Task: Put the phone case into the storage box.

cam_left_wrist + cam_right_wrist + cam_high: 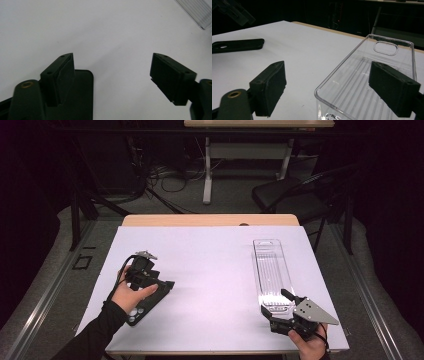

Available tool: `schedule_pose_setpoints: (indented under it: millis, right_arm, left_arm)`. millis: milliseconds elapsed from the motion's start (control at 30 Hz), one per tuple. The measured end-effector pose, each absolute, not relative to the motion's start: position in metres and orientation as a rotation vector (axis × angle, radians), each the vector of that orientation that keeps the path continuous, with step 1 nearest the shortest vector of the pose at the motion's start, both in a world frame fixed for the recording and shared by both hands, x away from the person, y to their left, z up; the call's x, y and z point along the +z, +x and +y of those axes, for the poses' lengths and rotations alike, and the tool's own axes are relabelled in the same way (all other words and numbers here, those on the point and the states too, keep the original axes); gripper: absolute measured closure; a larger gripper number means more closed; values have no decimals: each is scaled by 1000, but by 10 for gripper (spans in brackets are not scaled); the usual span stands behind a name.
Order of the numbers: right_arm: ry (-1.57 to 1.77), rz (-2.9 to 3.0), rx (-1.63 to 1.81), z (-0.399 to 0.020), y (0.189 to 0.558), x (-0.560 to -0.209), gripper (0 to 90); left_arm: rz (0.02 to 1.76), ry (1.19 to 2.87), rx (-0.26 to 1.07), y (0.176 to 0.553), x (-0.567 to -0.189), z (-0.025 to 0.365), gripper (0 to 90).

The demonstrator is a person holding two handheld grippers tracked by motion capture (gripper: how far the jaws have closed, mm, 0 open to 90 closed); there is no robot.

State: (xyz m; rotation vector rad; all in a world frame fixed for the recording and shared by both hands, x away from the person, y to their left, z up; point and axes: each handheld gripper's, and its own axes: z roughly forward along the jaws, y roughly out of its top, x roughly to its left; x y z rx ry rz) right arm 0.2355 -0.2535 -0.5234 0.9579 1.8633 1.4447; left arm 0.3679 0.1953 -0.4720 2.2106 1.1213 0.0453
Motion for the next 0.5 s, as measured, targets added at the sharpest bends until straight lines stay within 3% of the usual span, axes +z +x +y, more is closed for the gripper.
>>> schedule_pose_setpoints:
  millis: [500]
  right_arm:
    - [964,1866,1447,-253,236,-524,140]
  left_arm:
    - [1138,2182,32,365,-468,207,123]
